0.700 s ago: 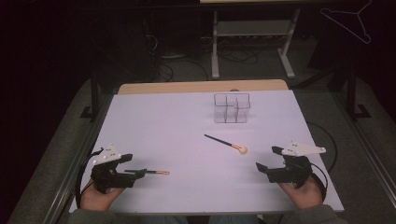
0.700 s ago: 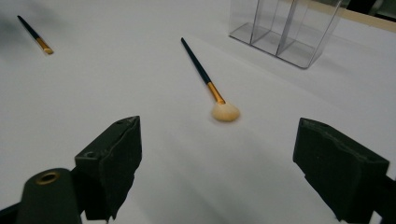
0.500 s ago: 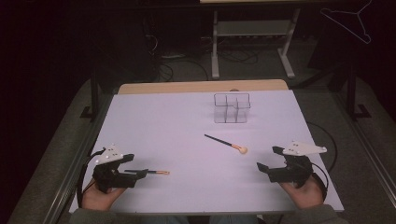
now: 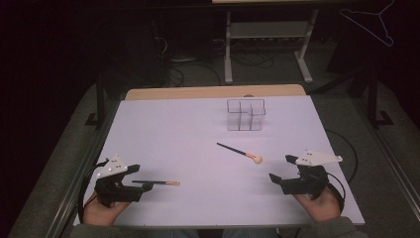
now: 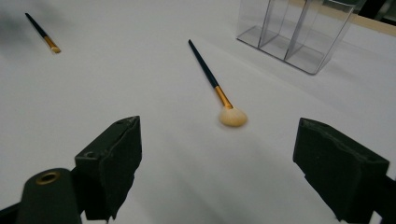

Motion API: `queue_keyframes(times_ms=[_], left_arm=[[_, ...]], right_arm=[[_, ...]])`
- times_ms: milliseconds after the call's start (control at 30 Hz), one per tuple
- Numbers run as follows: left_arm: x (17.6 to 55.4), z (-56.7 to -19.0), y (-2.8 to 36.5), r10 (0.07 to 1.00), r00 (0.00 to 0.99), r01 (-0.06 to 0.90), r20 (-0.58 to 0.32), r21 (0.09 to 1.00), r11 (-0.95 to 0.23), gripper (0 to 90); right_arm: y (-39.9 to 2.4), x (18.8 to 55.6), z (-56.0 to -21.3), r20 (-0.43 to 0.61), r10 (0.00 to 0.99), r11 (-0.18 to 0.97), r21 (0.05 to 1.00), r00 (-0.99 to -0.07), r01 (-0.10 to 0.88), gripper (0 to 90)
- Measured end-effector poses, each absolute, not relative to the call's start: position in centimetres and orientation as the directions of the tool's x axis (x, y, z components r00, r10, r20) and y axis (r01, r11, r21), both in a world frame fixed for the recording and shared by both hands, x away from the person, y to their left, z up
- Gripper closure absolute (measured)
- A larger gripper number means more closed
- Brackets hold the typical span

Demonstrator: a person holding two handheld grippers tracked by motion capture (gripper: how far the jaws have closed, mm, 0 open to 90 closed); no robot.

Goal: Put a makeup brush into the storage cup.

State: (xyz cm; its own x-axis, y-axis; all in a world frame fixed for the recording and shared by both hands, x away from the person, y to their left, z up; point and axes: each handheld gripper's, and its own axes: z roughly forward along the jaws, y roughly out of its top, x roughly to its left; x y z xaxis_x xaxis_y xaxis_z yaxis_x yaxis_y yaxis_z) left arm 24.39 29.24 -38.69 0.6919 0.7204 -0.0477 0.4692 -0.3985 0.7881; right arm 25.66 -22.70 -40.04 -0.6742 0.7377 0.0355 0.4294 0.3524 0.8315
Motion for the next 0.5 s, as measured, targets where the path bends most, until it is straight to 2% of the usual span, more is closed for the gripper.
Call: queue_keyframes(times_ms=[200,500], left_arm=[[25.3,-38.0,29.7,0.71,0.702,0.472,-0.06,0.785,-0.401,22.5],[26.8,-35.8,29.0,0.597,0.801,0.389,0.045,0.719,-0.576,27.0]], right_arm=[[-23.0,25.6,-40.0,0.044,0.741,0.34,0.835,-0.67,0.432,14.5],[-23.0,25.7,-40.0,0.048,0.736,0.345,0.832,-0.676,0.435,14.5]])
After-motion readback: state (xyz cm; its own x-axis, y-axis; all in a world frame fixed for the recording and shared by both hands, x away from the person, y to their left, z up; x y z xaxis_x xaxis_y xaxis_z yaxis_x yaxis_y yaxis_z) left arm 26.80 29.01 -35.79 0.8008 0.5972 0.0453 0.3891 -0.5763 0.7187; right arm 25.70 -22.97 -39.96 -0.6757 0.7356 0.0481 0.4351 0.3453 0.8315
